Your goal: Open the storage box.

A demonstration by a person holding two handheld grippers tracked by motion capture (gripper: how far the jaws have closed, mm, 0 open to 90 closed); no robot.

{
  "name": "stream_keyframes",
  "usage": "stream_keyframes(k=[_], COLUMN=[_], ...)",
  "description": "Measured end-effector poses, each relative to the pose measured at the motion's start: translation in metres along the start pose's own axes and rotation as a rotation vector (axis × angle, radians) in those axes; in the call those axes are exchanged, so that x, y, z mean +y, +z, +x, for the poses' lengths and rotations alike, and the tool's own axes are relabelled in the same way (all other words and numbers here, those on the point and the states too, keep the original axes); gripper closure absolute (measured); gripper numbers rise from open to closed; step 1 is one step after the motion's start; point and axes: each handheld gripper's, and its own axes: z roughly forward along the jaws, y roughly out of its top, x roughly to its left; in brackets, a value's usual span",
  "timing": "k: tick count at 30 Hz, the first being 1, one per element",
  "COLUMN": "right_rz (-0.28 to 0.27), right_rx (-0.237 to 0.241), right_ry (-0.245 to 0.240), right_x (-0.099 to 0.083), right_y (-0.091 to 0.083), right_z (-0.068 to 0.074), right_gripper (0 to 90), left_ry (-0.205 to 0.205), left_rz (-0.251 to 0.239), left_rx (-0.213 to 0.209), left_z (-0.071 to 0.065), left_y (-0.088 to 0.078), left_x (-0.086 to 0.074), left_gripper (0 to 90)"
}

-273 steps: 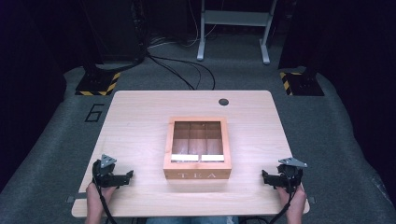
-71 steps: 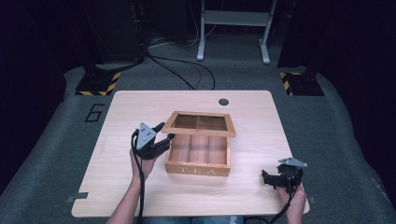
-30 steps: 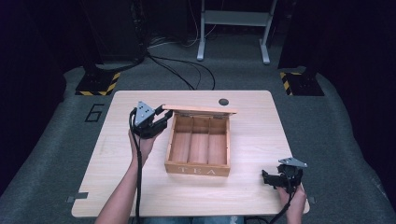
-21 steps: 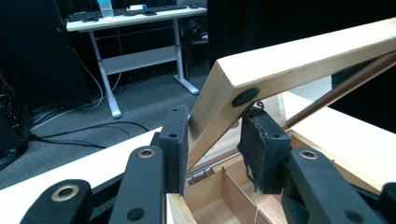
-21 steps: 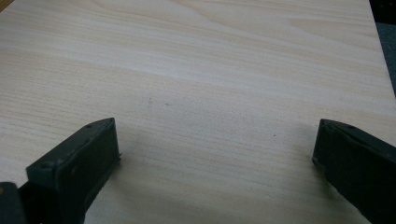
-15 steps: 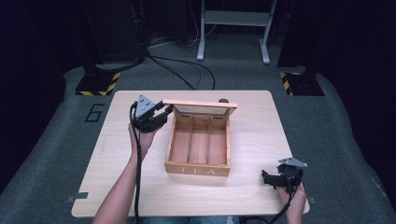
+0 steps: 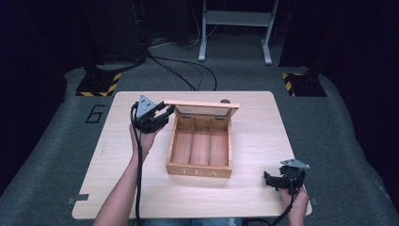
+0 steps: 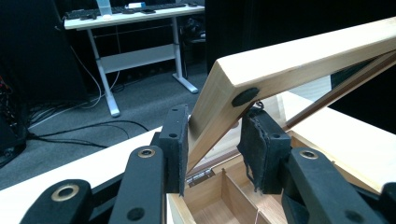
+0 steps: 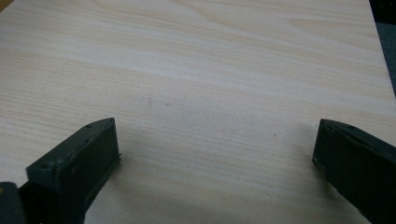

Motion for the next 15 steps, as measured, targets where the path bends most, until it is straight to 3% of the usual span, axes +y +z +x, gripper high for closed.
stream_keyframes(k=[15], right_rz=[0.000], right_rx=[0.000], right_ry=[0.000], right_x=[0.0000], right_y=[0.0000], right_z=[0.0000], right_gripper=[0.0], left_ry=[0.000], left_rz=[0.000], left_rx=[-0.002], left_z=[0.0002], left_y=[0.0001], left_x=[0.0001], left_gripper=[62.3])
